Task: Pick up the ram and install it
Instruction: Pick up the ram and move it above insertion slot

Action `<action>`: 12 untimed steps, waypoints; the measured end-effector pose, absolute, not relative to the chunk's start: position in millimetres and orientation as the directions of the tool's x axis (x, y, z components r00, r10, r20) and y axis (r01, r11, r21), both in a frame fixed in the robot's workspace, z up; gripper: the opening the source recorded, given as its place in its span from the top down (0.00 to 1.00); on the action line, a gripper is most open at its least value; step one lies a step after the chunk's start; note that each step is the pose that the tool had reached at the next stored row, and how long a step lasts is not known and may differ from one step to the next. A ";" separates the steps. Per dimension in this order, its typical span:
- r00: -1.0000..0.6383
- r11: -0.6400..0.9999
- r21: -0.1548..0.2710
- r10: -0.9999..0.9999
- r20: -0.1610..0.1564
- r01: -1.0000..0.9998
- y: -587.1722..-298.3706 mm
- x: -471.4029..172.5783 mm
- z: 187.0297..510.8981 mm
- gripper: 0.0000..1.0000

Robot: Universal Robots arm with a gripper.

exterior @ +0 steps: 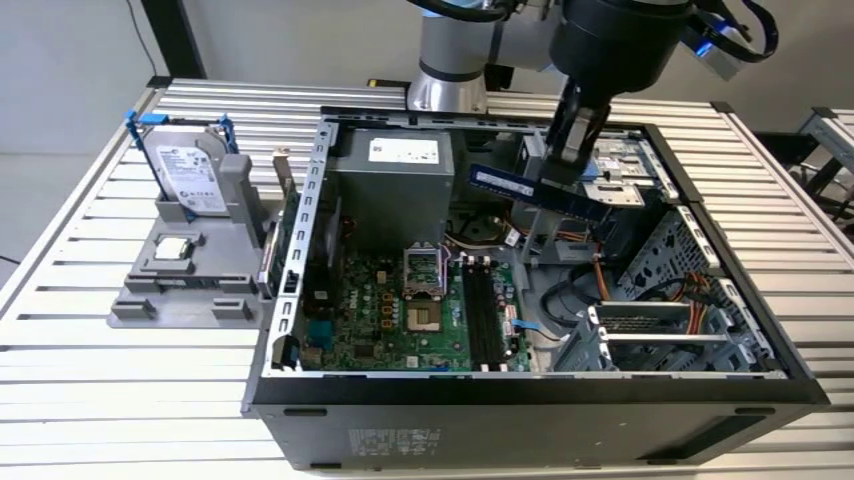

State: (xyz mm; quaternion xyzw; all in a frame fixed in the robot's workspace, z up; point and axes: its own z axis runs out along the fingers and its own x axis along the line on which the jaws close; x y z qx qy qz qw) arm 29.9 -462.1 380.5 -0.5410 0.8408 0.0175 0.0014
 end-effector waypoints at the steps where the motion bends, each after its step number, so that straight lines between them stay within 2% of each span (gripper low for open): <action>1: -0.423 0.422 0.028 -0.906 -0.021 -0.906 -462.1 29.9 380.5 1.00; 12: -0.515 0.514 0.028 -0.857 -0.021 -0.857 -462.1 29.9 380.5 1.00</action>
